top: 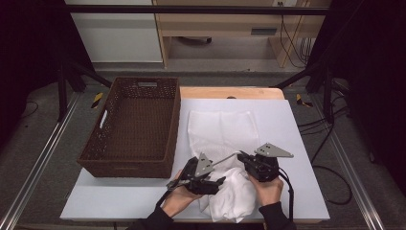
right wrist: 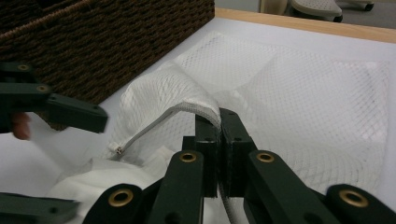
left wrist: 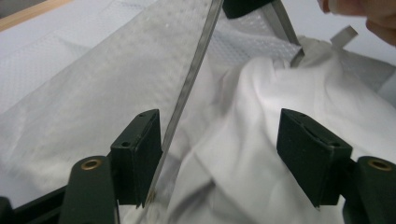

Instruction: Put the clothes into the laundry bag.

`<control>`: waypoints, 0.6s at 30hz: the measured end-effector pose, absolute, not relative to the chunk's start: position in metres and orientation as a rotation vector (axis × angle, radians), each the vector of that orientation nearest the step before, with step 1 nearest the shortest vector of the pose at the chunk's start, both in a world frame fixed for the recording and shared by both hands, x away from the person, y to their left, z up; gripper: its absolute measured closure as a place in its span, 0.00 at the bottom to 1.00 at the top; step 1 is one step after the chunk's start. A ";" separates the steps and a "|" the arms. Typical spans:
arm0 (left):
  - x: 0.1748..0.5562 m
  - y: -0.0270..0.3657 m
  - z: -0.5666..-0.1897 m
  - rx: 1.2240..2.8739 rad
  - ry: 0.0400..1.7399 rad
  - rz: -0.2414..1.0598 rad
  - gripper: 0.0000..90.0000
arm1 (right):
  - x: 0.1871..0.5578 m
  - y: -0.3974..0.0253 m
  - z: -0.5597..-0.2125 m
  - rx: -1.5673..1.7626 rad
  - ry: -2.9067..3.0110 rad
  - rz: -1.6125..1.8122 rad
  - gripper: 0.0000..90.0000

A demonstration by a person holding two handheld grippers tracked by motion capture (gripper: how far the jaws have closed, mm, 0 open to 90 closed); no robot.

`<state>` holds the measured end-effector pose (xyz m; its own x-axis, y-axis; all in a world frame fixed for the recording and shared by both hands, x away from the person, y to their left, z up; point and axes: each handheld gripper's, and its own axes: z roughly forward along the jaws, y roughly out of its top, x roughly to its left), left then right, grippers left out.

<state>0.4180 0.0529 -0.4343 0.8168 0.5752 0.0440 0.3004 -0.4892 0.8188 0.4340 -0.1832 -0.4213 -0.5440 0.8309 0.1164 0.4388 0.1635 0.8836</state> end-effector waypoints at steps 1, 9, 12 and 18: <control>0.418 0.053 -0.434 2.112 0.643 0.394 0.32 | 0.434 -0.183 -0.421 1.202 2.052 1.343 0.97; 0.408 0.071 -0.463 2.110 0.714 0.230 0.39 | 0.432 -0.181 -0.425 1.201 2.079 1.317 0.97; 0.405 0.064 -0.467 2.130 0.702 0.218 0.49 | 0.432 -0.182 -0.427 1.202 2.082 1.312 0.97; 0.407 0.057 -0.478 2.155 0.728 0.223 0.65 | 0.434 -0.181 -0.429 1.205 2.093 1.301 0.97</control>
<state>0.4066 0.0567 -0.4781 0.8164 0.5707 -0.0881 0.4231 -0.4874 0.7638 0.4335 -0.1811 -0.4290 -0.5511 0.8279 0.1042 0.4601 0.1973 0.8657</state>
